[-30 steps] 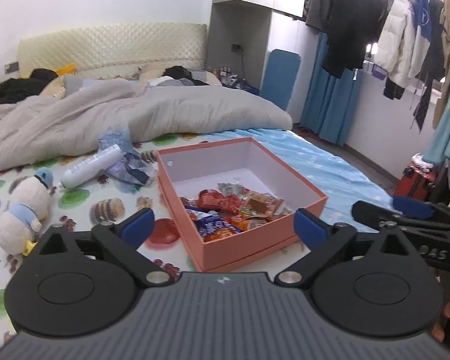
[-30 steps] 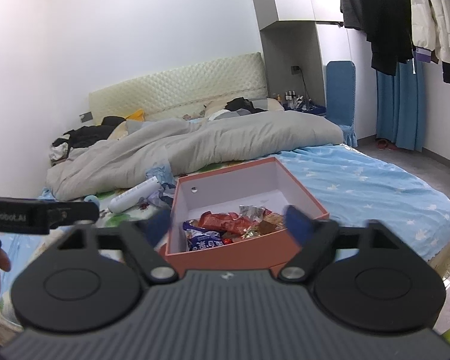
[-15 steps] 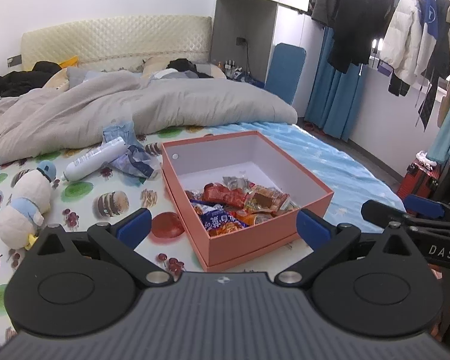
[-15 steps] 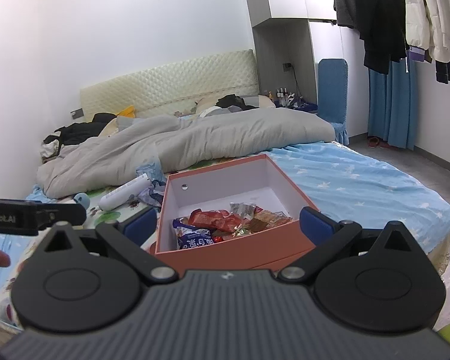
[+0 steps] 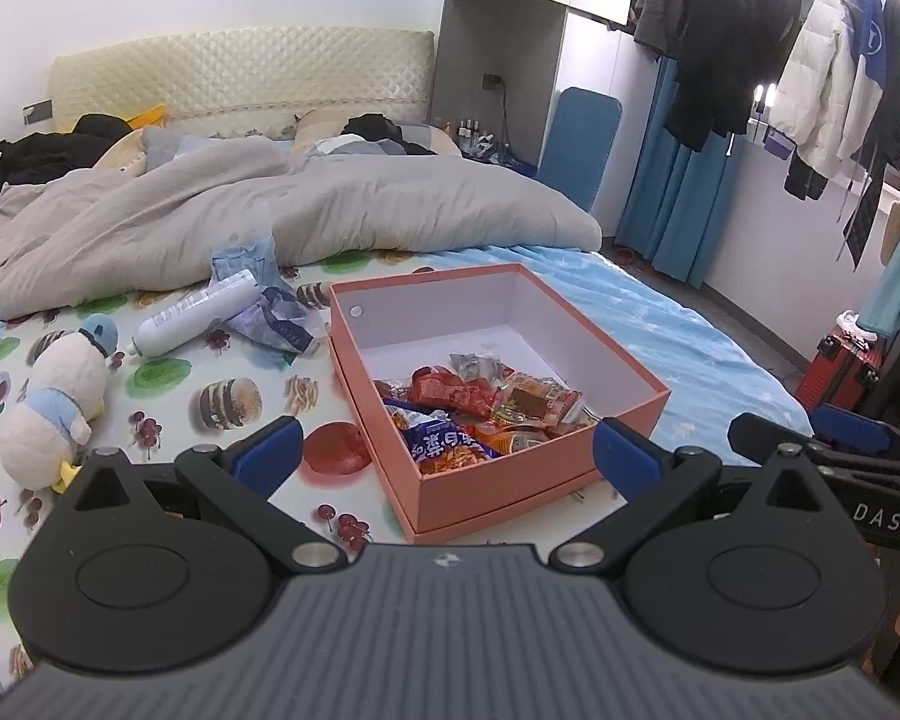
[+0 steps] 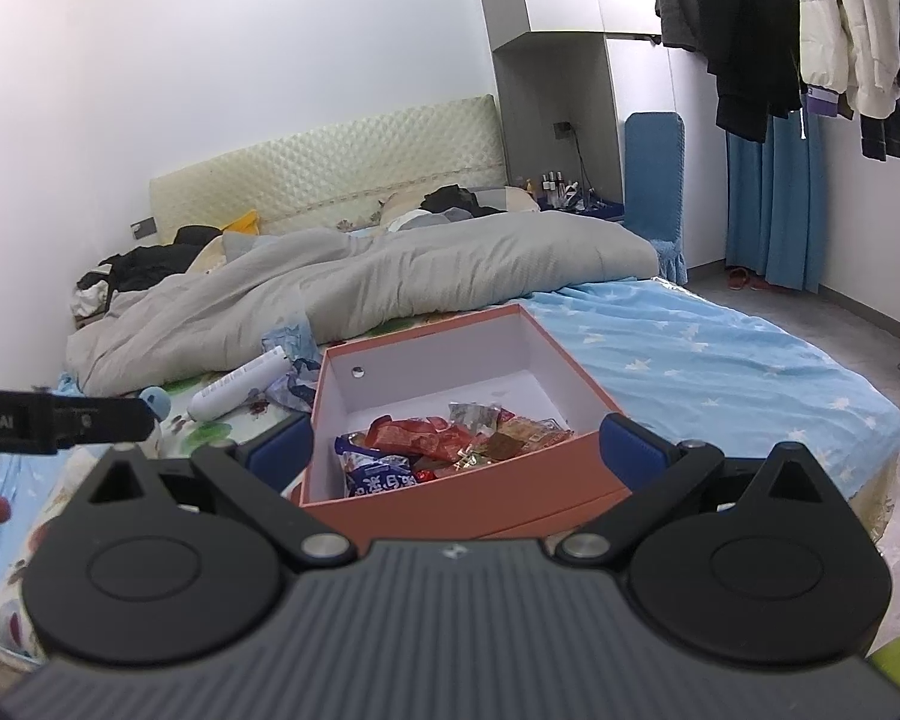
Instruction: Organize snacks
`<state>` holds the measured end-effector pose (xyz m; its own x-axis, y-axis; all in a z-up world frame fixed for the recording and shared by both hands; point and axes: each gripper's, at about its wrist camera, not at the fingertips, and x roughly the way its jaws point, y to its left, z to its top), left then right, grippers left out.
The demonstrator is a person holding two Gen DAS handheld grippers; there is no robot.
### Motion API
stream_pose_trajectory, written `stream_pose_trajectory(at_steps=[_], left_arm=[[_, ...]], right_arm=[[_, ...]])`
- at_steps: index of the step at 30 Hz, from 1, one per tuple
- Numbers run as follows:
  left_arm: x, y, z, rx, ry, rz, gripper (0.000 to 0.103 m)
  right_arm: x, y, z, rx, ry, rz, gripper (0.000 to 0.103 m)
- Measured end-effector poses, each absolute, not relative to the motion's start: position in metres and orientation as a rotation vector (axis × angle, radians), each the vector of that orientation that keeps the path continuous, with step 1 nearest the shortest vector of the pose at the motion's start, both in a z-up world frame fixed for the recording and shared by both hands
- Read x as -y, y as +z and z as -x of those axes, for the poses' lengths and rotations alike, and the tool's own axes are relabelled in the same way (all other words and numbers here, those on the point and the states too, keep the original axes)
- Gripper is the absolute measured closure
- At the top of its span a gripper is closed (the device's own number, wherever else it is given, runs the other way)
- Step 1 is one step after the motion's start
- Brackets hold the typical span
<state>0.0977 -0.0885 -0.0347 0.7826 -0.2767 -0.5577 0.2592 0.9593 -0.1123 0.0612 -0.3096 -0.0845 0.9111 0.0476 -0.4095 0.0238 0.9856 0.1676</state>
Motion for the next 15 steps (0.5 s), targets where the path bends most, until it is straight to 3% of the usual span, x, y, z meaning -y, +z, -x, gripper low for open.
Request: stream_pose_trajectory(at_steps=[15], left_arm=[[0.0848, -0.0348, -0.0965, -0.613, -0.251, 0.045, 0.0]], right_arm=[[0.3079, -0.0833, -0.0592, -0.424, 0.009, -0.166, 0.0]])
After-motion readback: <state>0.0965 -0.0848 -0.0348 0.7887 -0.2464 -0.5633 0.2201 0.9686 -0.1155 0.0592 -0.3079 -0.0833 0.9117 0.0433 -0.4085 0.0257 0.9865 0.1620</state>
